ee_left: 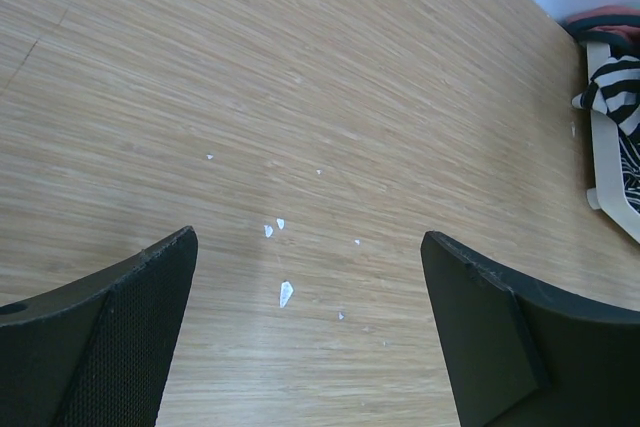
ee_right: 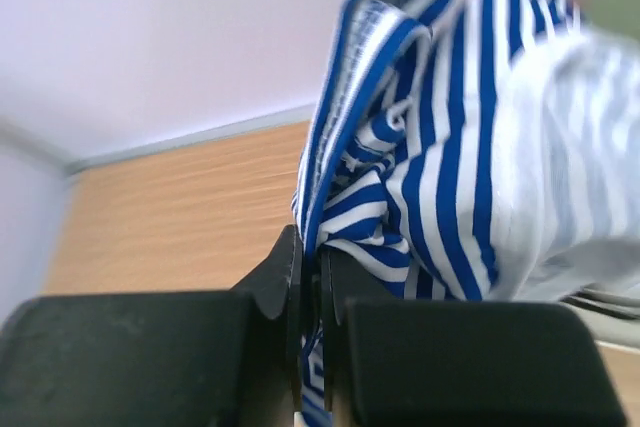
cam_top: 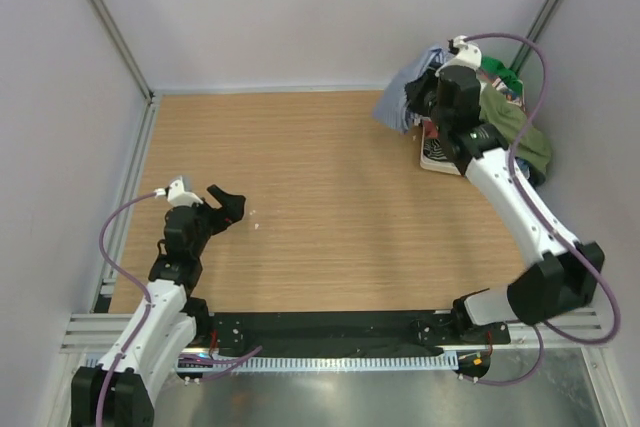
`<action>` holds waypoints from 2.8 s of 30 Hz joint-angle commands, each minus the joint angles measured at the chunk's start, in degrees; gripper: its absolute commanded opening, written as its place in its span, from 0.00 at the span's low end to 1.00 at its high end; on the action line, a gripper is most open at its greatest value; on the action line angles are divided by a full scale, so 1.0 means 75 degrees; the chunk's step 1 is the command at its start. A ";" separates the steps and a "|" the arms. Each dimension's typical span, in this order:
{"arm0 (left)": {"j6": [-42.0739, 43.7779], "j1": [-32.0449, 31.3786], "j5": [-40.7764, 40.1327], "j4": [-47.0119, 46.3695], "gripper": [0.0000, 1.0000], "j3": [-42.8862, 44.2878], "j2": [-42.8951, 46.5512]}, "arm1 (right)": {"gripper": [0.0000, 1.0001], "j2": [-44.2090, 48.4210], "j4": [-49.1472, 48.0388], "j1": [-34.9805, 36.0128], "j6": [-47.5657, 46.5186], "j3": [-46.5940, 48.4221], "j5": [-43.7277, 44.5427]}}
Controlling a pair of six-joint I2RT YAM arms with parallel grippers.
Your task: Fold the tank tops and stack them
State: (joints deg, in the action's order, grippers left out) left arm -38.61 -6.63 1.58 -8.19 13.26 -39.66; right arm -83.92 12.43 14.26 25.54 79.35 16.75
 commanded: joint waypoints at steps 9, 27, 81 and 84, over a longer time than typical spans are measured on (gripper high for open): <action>-0.0032 -0.0006 -0.0094 0.0294 0.93 0.0131 0.0553 | 0.85 0.2613 -0.0898 0.0700 -0.0522 -0.2470 -0.3944; -0.0055 0.0005 0.0081 0.0224 0.93 0.0248 0.0167 | 0.68 0.1218 -0.0837 0.0700 0.0122 -0.4827 -0.2270; -0.0043 0.0006 0.0234 0.0154 0.95 0.0201 0.0085 | 0.65 -0.3236 0.1613 0.1040 -0.0393 -0.0596 0.0709; -0.0043 0.0005 0.0222 0.0154 0.95 0.0213 0.0061 | 0.09 -0.3120 0.1473 0.1086 -0.0487 -0.0630 0.0112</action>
State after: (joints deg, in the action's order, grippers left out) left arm -38.81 -6.63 2.68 -5.50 13.26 -39.62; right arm -109.19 24.51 22.28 22.15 71.88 19.64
